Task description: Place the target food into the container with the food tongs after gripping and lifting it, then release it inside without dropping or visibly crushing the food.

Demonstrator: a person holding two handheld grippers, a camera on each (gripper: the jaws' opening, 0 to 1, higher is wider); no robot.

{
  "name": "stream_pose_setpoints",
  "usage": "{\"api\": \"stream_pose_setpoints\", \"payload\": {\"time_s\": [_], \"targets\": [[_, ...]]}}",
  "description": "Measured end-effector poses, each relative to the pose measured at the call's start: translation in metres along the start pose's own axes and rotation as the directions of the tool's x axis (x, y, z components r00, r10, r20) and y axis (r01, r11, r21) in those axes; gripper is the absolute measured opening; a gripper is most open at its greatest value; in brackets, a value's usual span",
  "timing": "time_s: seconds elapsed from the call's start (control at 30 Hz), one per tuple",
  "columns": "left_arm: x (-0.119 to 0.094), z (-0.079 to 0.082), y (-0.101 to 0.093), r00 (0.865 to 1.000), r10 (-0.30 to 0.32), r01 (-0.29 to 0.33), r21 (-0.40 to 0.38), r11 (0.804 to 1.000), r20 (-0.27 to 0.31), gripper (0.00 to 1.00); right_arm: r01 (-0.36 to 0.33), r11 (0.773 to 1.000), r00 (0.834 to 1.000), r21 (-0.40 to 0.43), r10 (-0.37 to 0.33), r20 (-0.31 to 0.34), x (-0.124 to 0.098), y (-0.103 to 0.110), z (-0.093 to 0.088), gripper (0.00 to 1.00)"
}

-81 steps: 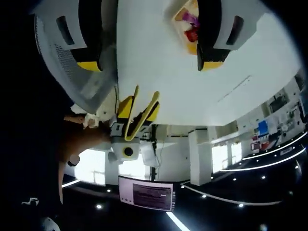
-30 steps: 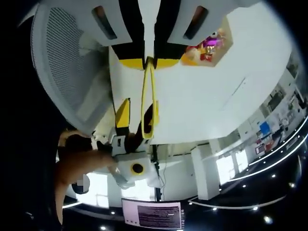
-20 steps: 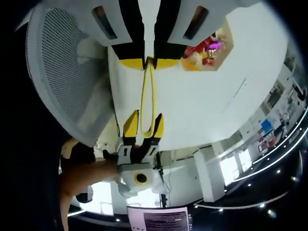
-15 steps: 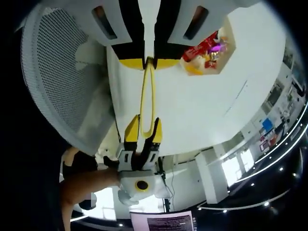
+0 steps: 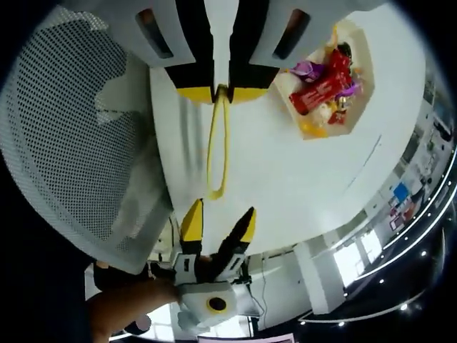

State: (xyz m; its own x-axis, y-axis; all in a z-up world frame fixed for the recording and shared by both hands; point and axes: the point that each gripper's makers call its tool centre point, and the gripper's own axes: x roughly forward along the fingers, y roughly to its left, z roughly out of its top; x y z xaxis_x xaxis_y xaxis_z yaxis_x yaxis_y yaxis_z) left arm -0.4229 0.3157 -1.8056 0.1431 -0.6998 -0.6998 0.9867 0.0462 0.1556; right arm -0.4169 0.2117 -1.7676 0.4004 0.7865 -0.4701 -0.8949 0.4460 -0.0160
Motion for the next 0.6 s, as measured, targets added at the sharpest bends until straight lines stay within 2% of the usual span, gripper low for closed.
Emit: {"api": "stream_pose_setpoints", "payload": {"time_s": [0.13, 0.17, 0.23, 0.33, 0.43, 0.5, 0.6], "targets": [[0.005, -0.006, 0.001, 1.0, 0.008, -0.008, -0.015, 1.0, 0.001, 0.02, 0.047, 0.992, 0.998, 0.115, -0.051, 0.029, -0.011, -0.004, -0.005, 0.6], [0.007, -0.007, 0.001, 1.0, 0.007, -0.007, -0.018, 1.0, 0.0, 0.02, 0.048, 0.986, 0.996, 0.163, -0.059, 0.064, -0.013, -0.003, -0.002, 0.65], [0.01, -0.01, -0.001, 1.0, -0.003, 0.003, -0.033, 0.999, 0.0, 0.01, 0.045, 0.977, 0.988, 0.21, -0.075, 0.137, -0.02, 0.0, 0.006, 0.7], [0.015, -0.017, -0.002, 1.0, -0.007, 0.007, -0.011, 1.0, -0.028, 0.02, 0.084, 0.981, 0.985, 0.176, -0.108, 0.132, -0.026, -0.001, 0.0, 0.7], [0.017, -0.024, -0.001, 0.999, -0.008, 0.007, -0.015, 1.0, -0.039, 0.02, 0.096, 0.976, 0.987, 0.197, -0.12, 0.11, -0.03, 0.002, -0.007, 0.71], [0.016, -0.035, -0.001, 0.997, -0.003, 0.004, 0.013, 1.0, -0.078, 0.02, 0.103, 0.976, 0.986, 0.194, -0.126, 0.112, -0.032, 0.004, -0.009, 0.71], [0.016, -0.04, -0.006, 0.998, -0.016, 0.016, -0.008, 1.0, -0.065, 0.05, 0.122, 0.972, 0.981, 0.203, -0.149, 0.122, -0.036, 0.003, -0.008, 0.73]]}}
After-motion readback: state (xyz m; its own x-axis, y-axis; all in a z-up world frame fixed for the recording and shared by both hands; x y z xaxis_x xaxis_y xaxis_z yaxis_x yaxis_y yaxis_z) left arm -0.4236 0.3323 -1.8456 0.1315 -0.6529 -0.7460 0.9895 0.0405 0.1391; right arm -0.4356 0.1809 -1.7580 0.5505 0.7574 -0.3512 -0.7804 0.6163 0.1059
